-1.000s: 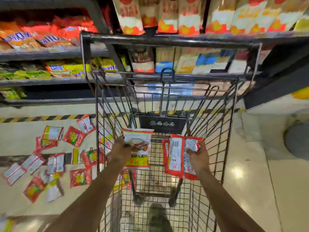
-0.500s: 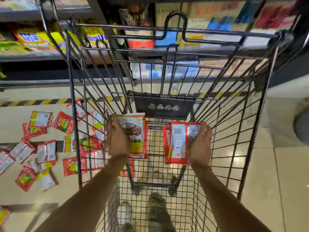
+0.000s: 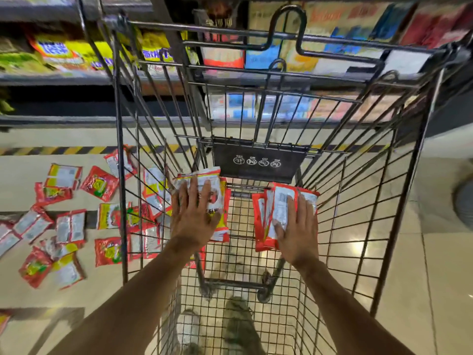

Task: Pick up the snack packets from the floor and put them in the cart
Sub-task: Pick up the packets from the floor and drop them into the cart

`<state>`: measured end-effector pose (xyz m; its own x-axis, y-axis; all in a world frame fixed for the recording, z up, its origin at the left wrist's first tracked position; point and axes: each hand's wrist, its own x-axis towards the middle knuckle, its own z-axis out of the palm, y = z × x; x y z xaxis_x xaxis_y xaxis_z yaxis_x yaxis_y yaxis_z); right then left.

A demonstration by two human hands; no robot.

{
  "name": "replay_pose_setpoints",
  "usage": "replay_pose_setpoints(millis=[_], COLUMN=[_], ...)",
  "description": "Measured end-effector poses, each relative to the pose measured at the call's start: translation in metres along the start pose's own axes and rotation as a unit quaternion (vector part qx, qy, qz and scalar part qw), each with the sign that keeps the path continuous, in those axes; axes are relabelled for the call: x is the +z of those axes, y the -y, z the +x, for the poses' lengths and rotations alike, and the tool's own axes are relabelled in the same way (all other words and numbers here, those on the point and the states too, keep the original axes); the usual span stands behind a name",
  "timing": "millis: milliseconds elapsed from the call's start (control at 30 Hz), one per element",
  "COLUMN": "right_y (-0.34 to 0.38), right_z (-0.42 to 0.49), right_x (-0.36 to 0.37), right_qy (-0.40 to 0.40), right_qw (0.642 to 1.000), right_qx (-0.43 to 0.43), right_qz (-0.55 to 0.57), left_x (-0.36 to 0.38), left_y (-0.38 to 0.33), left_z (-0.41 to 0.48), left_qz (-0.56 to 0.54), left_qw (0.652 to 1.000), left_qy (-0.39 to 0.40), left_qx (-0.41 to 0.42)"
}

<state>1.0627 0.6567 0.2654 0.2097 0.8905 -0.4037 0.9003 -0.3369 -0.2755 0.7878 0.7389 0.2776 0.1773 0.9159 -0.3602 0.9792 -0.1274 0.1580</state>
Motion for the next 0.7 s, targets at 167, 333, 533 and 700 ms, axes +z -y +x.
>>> replay_pose_setpoints(millis=[167, 333, 533, 700], right_y=[0.006, 0.028, 0.078, 0.137], right_z=[-0.005, -0.032, -0.079, -0.121], right_x=[-0.013, -0.052, -0.14, -0.199], right_qy=[0.014, -0.004, -0.043, -0.062], right_qw=[0.999, 1.0, 0.996, 0.989], right_qx=[0.024, -0.006, -0.078, -0.122], right_qz=[-0.029, -0.026, -0.024, -0.049], left_x=[-0.007, -0.044, -0.142, -0.218], left_y=[-0.002, -0.01, -0.02, 0.013], left_z=[-0.009, -0.036, -0.097, -0.157], left_qz=[0.001, -0.008, 0.055, 0.036], left_qw=[1.0, 1.0, 0.988, 0.983], left_qy=[-0.001, 0.004, -0.09, -0.166], left_qx=[0.004, 0.011, 0.109, 0.063])
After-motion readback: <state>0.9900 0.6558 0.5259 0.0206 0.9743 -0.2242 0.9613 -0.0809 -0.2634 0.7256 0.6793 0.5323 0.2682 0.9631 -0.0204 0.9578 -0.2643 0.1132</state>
